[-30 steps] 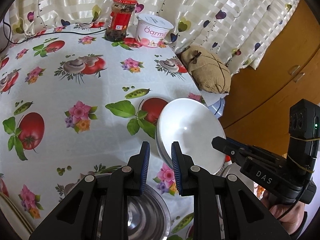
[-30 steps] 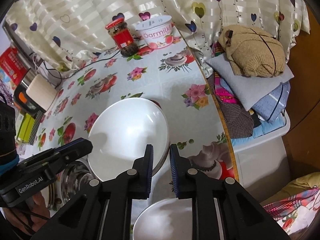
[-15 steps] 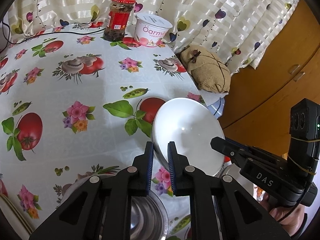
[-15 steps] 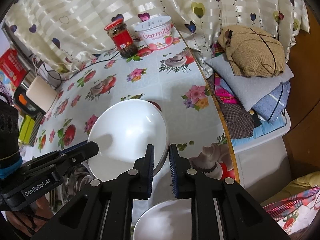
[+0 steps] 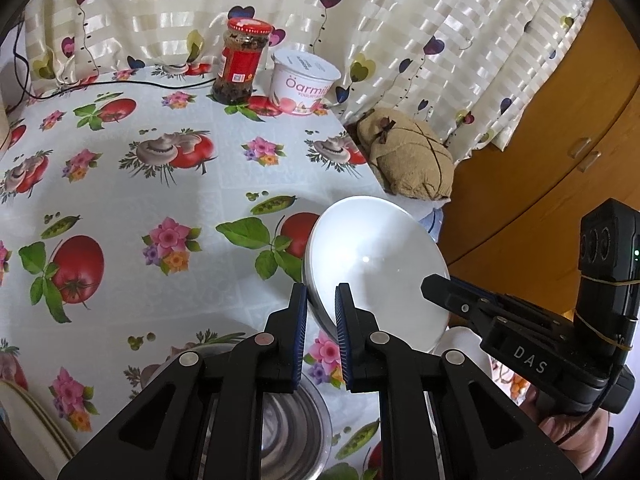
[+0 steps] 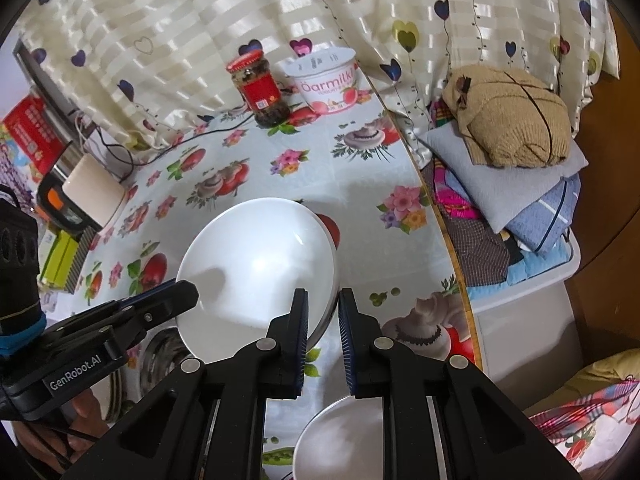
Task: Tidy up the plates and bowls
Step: 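Carry the white bowl with the left gripper and lower it into the steel bowl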
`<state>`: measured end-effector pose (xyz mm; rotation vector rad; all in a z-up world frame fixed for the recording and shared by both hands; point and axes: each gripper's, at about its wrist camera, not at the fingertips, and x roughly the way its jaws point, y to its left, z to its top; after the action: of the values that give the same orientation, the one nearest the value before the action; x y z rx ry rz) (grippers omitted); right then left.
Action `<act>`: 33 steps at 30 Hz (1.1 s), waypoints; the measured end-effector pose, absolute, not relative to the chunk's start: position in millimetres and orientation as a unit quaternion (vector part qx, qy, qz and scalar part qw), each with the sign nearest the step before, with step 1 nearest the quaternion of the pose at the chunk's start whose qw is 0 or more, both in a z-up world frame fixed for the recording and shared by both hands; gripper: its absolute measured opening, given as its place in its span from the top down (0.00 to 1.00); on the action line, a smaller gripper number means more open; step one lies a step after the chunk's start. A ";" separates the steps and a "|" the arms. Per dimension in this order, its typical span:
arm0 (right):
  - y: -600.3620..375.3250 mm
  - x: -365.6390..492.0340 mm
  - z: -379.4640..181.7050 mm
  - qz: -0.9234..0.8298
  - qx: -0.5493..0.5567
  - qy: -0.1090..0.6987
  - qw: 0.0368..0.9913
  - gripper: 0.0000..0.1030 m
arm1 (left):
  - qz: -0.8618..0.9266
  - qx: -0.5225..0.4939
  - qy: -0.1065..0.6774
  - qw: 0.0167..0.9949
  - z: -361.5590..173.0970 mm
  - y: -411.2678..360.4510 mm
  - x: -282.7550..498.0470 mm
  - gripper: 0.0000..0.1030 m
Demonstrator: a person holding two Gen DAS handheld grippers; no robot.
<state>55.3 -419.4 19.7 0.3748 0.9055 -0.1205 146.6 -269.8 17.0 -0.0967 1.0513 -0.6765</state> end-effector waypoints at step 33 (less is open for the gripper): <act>-327.0 39.3 46.6 -0.004 0.139 0.430 0.892 0.85 | -0.268 -0.071 0.481 0.832 34.6 -171.8 102.9 0.85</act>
<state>39.3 -327.0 46.6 0.2876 0.8922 -0.0086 102.9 -171.8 34.6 -0.1516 1.0195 -0.5678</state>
